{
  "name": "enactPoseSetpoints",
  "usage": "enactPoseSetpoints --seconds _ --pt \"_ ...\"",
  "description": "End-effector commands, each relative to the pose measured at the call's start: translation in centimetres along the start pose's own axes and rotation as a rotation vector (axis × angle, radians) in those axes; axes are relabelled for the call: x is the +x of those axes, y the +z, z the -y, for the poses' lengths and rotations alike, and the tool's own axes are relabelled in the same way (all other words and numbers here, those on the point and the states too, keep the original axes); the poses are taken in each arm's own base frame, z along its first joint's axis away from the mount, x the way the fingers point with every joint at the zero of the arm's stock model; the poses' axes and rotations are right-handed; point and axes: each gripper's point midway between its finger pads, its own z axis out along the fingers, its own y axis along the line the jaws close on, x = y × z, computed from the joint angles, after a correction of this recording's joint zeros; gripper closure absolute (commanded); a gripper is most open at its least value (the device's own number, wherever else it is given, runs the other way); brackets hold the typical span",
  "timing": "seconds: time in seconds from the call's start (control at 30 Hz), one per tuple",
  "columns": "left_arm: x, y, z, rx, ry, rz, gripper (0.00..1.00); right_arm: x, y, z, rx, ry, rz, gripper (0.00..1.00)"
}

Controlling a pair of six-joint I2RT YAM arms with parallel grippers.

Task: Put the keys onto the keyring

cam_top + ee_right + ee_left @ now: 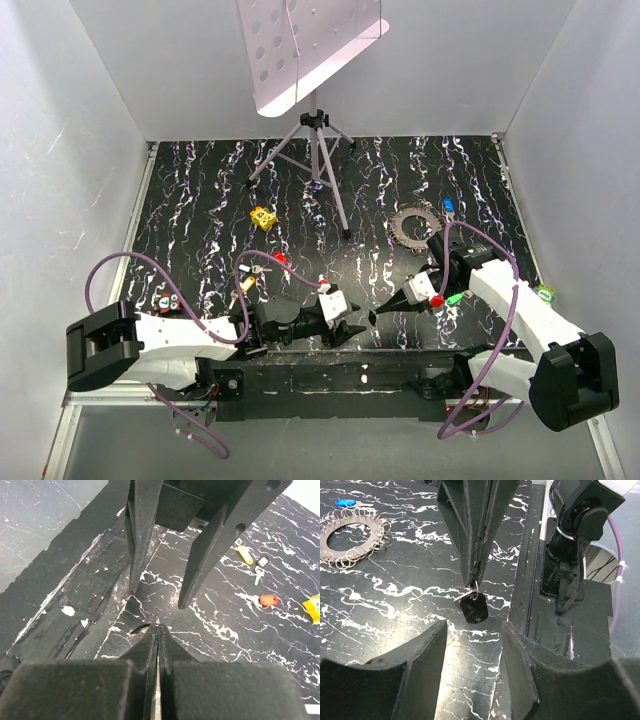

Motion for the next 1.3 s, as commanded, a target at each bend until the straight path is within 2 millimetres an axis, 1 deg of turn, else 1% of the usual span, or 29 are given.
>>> enactPoseSetpoints --seconds 0.0,0.07,0.13,0.17,0.2,0.3,0.43,0.53,0.63,0.73,0.77,0.93,1.03,1.13,1.27 --pt "-2.1 0.6 -0.2 -0.013 0.015 0.046 0.54 -0.2 0.0 -0.4 -0.003 -0.012 0.016 0.99" --pt "-1.9 0.4 -0.4 -0.024 0.016 0.038 0.55 -0.4 0.1 -0.6 -0.006 -0.021 0.023 0.99" --pt "-1.9 -0.2 -0.7 -0.043 0.021 0.028 0.55 -1.0 0.1 -1.1 -0.014 -0.036 0.046 0.99" --pt "-2.0 -0.7 -0.7 -0.042 0.026 0.023 0.55 -1.4 0.1 -1.1 -0.011 -0.058 0.06 0.99" --pt "-2.0 -1.4 -1.3 -0.081 0.027 0.02 0.55 -1.8 0.2 -1.4 -0.015 -0.065 0.076 0.99" --pt "-2.1 -3.6 -2.1 -0.127 0.034 0.013 0.54 -2.7 0.2 -1.9 -0.018 -0.113 0.109 0.99" --pt "-2.8 -6.2 -2.9 -0.186 0.03 0.06 0.39 -4.0 0.1 -2.2 -0.024 -0.158 0.139 0.99" --pt "-3.2 -7.4 -3.5 -0.223 0.03 0.105 0.27 -4.2 0.1 -2.0 -0.024 -0.139 0.149 0.99" --pt "-3.6 -8.0 -4.1 -0.262 0.034 0.141 0.13 -3.7 0.2 -1.9 -0.035 -0.103 0.147 0.99" --pt "-3.5 -7.9 -4.5 -0.281 0.054 0.148 0.03 -3.5 0.2 -1.6 -0.034 -0.077 0.151 0.99" --pt "-3.4 -7.8 -4.6 -0.286 0.06 0.143 0.02 -3.5 0.2 -1.5 -0.033 -0.066 0.153 0.99" --pt "-2.7 -7.1 -4.9 -0.296 0.071 0.1 0.02 -3.7 0.1 -0.9 -0.024 0.048 0.165 0.99" --pt "-2.4 -7.2 -5.8 -0.364 0.005 0.087 0.02 -3.6 -0.3 -0.3 -0.021 0.167 0.147 0.99" --pt "-2.2 -7.7 -6.9 -0.449 -0.094 0.06 0.02 -2.7 -1.1 0.5 0.001 0.309 0.096 0.99" --pt "-1.9 -8.1 -6.7 -0.454 -0.139 0.015 0.02 -0.9 -2.1 0.1 -0.007 0.541 -0.059 0.99"
